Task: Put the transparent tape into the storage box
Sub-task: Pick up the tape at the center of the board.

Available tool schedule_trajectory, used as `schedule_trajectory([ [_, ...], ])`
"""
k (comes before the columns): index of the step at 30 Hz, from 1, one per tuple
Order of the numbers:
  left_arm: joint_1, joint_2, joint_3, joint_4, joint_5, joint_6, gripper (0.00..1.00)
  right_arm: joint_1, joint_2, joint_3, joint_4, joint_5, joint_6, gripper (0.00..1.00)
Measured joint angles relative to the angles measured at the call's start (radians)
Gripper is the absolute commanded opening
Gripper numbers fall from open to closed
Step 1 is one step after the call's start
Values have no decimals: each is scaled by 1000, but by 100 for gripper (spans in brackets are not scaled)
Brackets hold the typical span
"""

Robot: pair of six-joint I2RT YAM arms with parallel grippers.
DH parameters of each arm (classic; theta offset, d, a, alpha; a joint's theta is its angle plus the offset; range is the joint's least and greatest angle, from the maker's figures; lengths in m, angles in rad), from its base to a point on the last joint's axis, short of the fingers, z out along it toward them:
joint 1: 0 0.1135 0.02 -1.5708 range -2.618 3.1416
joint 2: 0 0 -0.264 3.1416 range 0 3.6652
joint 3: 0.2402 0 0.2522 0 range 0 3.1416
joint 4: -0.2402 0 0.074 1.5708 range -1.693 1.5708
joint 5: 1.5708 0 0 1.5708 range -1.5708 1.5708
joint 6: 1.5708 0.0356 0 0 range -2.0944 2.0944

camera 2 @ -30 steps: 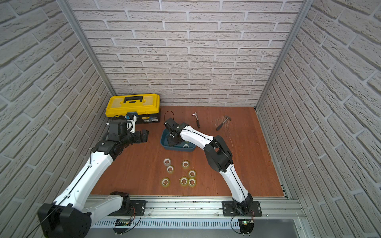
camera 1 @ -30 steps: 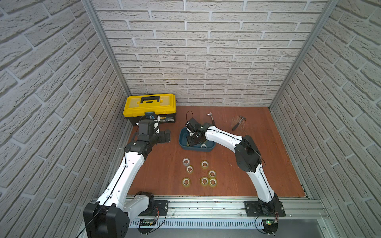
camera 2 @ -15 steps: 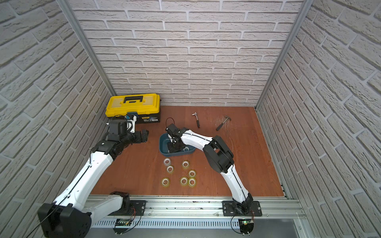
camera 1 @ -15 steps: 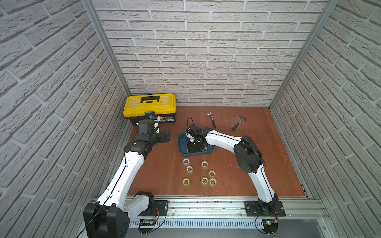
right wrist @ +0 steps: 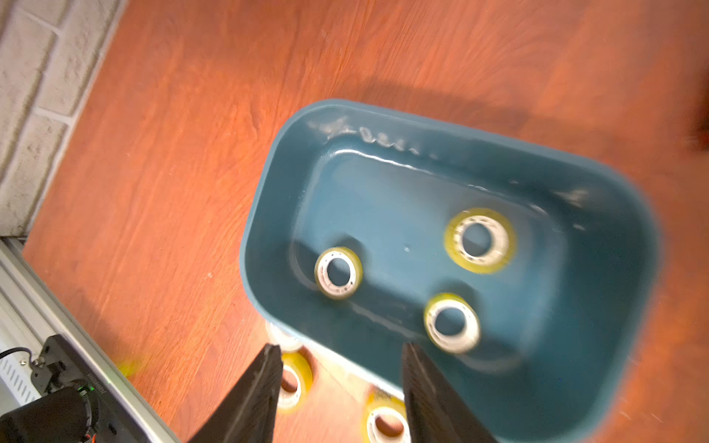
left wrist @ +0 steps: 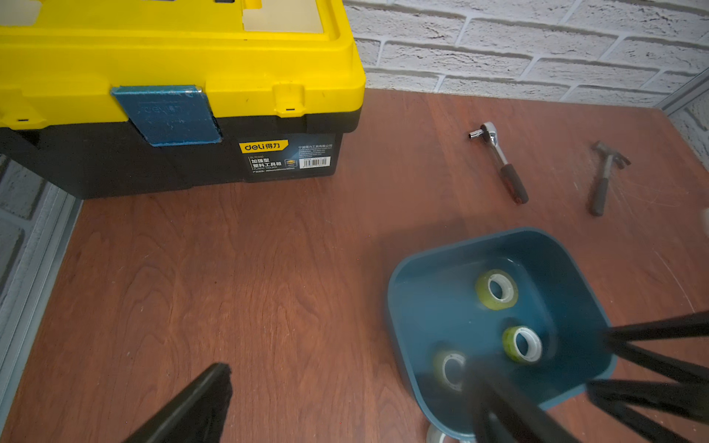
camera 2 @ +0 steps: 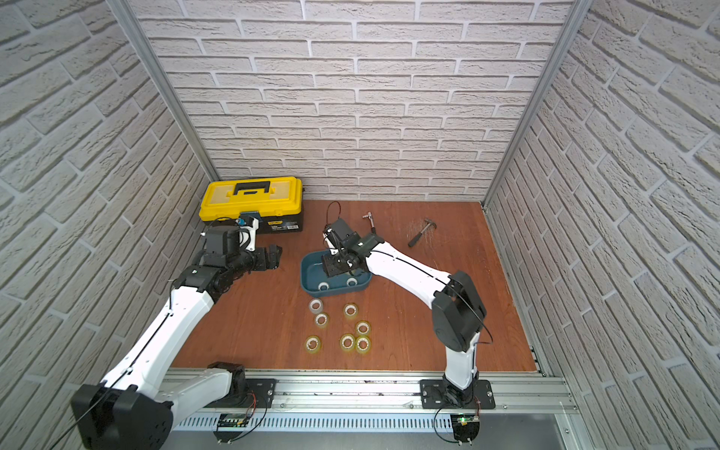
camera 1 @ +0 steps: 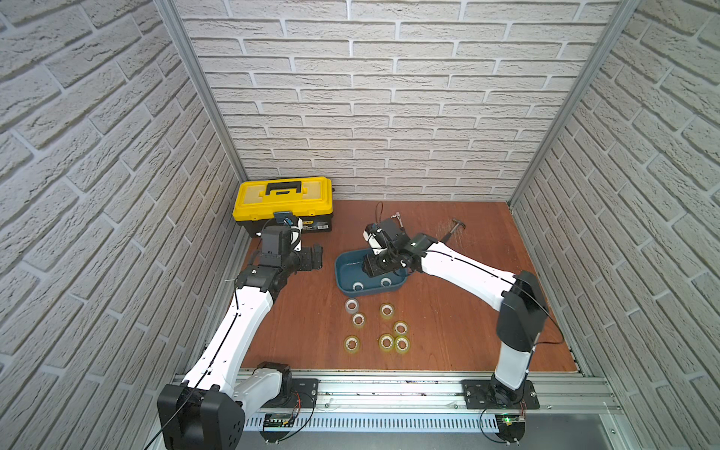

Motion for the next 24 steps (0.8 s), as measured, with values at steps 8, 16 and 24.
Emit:
schedule_trajectory([
  [8, -33, 26, 0, -2, 6, 12, 98, 5, -340, -377, 53, 51, 24, 48],
  [16, -39, 28, 0, -4, -7, 22, 98, 16, -572, -752, 81, 54, 92, 40],
  [24, -52, 28, 0, -5, -6, 34, 98, 18, -600, -897, 145, 33, 163, 35],
])
